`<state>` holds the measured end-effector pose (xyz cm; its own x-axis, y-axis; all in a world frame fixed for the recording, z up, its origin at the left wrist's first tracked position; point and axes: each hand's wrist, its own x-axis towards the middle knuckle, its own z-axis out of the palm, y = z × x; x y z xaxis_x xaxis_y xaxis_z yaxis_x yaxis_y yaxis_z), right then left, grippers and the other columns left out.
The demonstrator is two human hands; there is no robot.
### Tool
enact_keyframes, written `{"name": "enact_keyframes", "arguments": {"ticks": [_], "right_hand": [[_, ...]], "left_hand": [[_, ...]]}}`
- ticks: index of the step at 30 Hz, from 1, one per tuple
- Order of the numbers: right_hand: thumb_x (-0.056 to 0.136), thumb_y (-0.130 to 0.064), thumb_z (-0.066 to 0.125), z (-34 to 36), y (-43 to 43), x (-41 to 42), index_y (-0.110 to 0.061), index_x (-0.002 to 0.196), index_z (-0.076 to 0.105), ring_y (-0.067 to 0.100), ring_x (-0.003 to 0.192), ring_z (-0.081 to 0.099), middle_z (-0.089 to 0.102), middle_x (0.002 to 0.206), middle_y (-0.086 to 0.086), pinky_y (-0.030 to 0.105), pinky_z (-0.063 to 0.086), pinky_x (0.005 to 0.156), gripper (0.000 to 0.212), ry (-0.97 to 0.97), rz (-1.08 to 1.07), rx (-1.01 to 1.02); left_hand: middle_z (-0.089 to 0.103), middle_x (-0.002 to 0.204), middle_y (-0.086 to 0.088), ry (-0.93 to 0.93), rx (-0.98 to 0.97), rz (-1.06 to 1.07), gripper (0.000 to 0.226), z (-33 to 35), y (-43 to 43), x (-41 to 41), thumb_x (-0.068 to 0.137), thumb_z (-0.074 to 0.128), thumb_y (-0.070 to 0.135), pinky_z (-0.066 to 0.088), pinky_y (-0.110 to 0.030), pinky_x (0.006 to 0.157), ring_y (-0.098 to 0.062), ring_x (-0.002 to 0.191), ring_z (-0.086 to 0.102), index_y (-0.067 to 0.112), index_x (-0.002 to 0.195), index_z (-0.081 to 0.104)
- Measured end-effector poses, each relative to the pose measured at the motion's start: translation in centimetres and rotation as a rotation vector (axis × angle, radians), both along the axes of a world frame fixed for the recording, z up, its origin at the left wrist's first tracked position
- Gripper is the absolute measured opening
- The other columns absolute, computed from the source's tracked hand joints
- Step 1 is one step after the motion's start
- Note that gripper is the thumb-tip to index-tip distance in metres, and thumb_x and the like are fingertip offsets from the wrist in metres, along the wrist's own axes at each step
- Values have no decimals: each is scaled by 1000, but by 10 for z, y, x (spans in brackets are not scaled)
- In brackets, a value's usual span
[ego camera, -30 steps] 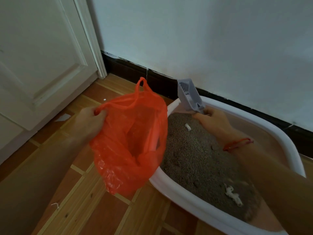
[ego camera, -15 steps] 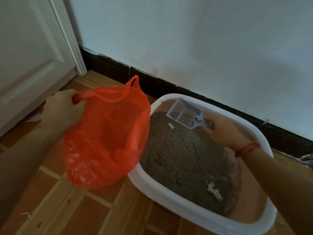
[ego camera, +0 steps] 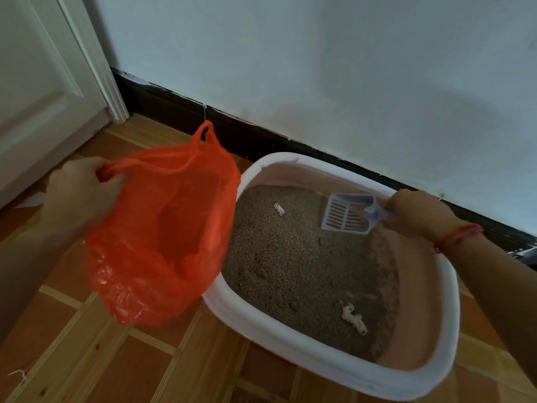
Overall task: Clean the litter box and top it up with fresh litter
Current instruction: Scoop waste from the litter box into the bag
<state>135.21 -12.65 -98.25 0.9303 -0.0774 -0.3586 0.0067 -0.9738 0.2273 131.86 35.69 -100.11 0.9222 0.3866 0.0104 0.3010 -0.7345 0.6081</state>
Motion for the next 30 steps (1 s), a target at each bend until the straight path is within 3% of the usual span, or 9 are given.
{"name": "enact_keyframes", "arguments": {"ticks": [4,8,13,16,20,24,27,30], "right_hand": [[85,-31,64,3,-8,1,-20,98,69,16,64,58,57,73,-3,29,50,61,18,29,17,-65],[87,-35,59,0,6,6,-20,97,70,15,61,57,60,74,-1,28,47,58,21,-34,57,4],[89,-28,58,-4,50,12,-15,83,52,17,65,55,49,70,-2,30,48,59,15,0,89,-14],[91,-27,60,-17,71,16,-13,85,57,20,69,59,53,71,-1,34,58,70,15,-6,101,-3],[90,-32,63,-33,84,25,-13,87,64,20,72,63,60,75,0,39,59,73,19,8,78,129],[91,-27,62,-49,97,28,-13,91,66,16,69,62,63,76,2,32,56,65,14,59,36,226],[92,-23,62,-62,104,25,-14,93,68,10,66,58,61,76,0,22,45,56,10,79,-12,321],[92,-23,62,-71,104,17,-11,97,72,16,70,64,69,84,6,30,55,64,16,75,-63,452]], "left_hand": [[68,85,-8,40,-37,-8,24,-1,-1,1,98,56,40,59,-51,73,-29,73,66,20,104,68],[64,83,-5,77,-28,-58,26,-2,-4,0,101,53,38,54,-37,62,-23,69,63,16,106,65],[61,88,-5,51,-10,-64,34,-2,-9,0,101,53,34,52,-40,70,-22,74,58,7,116,67],[63,90,-8,15,11,-68,33,-2,-8,-1,101,54,34,50,-42,73,-18,70,56,5,110,68],[65,87,-6,40,-6,-82,29,-8,-3,-4,100,54,36,50,-35,63,-20,73,60,11,105,69],[64,80,-4,74,-37,-68,24,-12,-1,-3,101,54,33,46,-30,56,-20,68,62,13,103,68],[66,80,-8,95,-61,-65,26,-15,-1,-2,101,54,34,46,-30,53,-24,66,64,12,102,68],[66,81,-10,99,-82,-70,26,-16,-3,0,101,54,33,47,-31,54,-25,66,64,11,102,68]]}}
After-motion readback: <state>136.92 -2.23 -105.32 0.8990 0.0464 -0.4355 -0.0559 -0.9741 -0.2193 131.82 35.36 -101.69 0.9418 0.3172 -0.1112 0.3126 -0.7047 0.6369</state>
